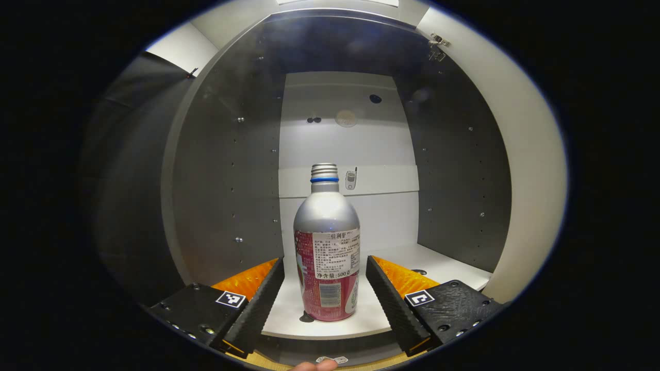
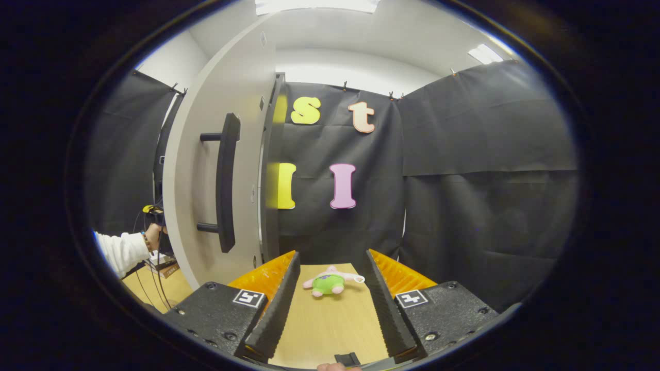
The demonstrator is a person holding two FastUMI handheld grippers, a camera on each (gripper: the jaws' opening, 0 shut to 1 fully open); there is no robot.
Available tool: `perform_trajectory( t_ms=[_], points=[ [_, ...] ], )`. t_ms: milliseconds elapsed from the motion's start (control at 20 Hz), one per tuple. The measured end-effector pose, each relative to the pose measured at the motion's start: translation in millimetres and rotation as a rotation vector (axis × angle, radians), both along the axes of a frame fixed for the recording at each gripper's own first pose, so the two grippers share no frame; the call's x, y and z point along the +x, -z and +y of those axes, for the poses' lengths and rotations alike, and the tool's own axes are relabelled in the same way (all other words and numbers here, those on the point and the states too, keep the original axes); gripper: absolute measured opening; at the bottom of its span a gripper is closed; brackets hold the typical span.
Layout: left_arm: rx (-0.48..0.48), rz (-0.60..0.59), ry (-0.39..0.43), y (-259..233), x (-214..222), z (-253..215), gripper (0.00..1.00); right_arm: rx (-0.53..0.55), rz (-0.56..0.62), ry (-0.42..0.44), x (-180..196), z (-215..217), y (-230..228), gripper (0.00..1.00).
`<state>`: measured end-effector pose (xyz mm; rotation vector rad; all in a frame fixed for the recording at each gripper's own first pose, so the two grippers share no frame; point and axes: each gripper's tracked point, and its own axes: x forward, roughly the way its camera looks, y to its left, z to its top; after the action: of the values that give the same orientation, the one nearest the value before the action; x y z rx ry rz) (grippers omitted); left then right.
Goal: Open the cabinet door with the right hand, grasp the bottle in the cabinet with the left hand and place it on the coaster, then close the cabinet door with the right hand.
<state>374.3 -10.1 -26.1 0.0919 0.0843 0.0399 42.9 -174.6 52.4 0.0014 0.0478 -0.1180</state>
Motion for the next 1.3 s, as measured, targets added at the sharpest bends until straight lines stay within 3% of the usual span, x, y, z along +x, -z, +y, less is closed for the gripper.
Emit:
perform_trajectory(
  t_ms=[300, 450, 550, 800, 850, 900, 1300],
  points=[
    [-0.035, 0.016, 0.015, 4, 12, -3, 0.96, 0.019, 0.015, 0.022, 0, -6, 8, 0.79],
    [-0.043, 0.01, 0.017, 3, 13, -2, 0.92, 0.03, 0.018, 0.025, 1, -6, 11, 0.78],
    [-0.047, 0.008, 0.02, 3, 14, -1, 0.79, 0.034, 0.018, 0.023, 2, -5, 11, 0.78],
    [-0.033, 0.005, 0.015, -4, 3, 2, 0.76, 0.033, 0.017, 0.011, 4, 1, 10, 0.78],
    [-0.034, -0.002, 0.017, -7, -2, 2, 0.65, 0.032, 0.015, 0.006, 4, 3, 9, 0.78],
    [-0.038, -0.006, 0.021, -10, -8, 2, 0.76, 0.033, 0.012, 0.001, 4, 4, 9, 0.79],
    [-0.038, -0.058, 0.058, -27, -93, 6, 0.76, 0.04, -0.008, -0.055, -1, 23, 8, 0.8]
  ],
)
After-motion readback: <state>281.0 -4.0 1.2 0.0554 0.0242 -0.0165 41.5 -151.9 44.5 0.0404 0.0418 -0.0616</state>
